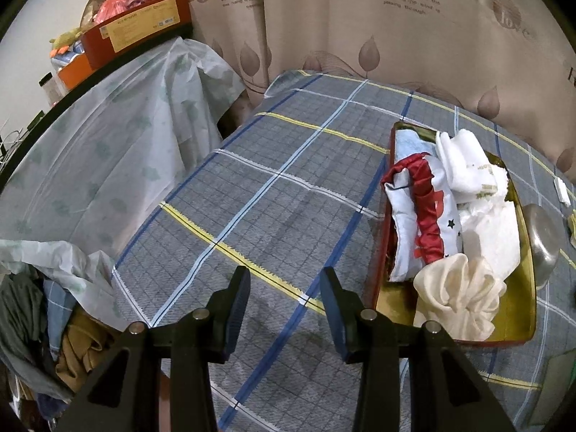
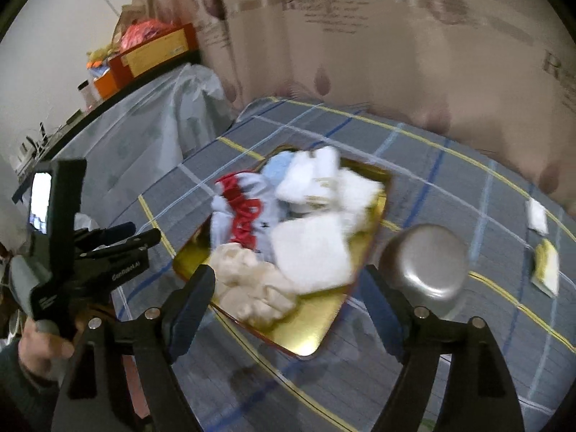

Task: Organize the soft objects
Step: 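Move the right gripper to the white-and-yellow towel and grasp it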

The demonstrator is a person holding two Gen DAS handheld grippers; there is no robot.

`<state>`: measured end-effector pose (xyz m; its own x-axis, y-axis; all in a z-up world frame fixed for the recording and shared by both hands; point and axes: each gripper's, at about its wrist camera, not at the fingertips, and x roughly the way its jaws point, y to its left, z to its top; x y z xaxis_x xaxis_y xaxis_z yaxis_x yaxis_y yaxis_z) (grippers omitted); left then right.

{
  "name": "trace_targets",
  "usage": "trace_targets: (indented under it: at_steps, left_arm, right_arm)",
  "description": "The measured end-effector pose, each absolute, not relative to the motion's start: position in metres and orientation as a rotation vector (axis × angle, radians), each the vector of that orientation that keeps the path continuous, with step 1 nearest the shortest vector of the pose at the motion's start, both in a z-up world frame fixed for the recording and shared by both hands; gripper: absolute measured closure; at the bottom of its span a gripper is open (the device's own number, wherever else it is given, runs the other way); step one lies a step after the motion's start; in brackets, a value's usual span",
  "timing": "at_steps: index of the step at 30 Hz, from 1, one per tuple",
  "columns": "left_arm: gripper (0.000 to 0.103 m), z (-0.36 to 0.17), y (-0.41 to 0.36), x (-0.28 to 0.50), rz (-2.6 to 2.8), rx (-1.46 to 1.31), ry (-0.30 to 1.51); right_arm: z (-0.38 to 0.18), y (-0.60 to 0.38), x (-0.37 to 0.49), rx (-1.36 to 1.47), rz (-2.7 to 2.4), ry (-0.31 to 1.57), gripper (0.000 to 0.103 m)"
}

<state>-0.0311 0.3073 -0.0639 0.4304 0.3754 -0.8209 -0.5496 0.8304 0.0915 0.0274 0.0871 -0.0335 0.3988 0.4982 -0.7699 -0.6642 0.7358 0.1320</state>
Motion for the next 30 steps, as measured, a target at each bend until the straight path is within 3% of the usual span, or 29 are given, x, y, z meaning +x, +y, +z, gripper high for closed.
trace_targets:
  at_steps: [3,6,12,18,30]
  left_arm:
    - [0.062,-0.066,0.308,-0.031,0.575,-0.216,0.977]
    - [0.062,-0.068,0.309,-0.03,0.575,-0.22,0.984]
    - [0.062,-0.07,0.308,-0.029,0.576,-0.21,0.987]
    - [0.062,-0.072,0.303,-0.028,0.572,-0.199,0.994]
    - [0.062,-0.05,0.294,-0.015,0.557,-0.162,0.995]
  right_arm:
    - [-0.02,0.053,0.032,-0.202,0.695,0.898,0.022]
    - [-0.006,0.009,0.037,-0.177,0.617,0.899,0.013]
    - [0.027,-0.081,0.045,-0.123,0.46,0.891,0.012]
    - [0.049,-0.138,0.055,-0.162,0.337,0.864,0.003]
    - [-0.028,-0.157,0.167,-0.108,0.268,1.012,0.003]
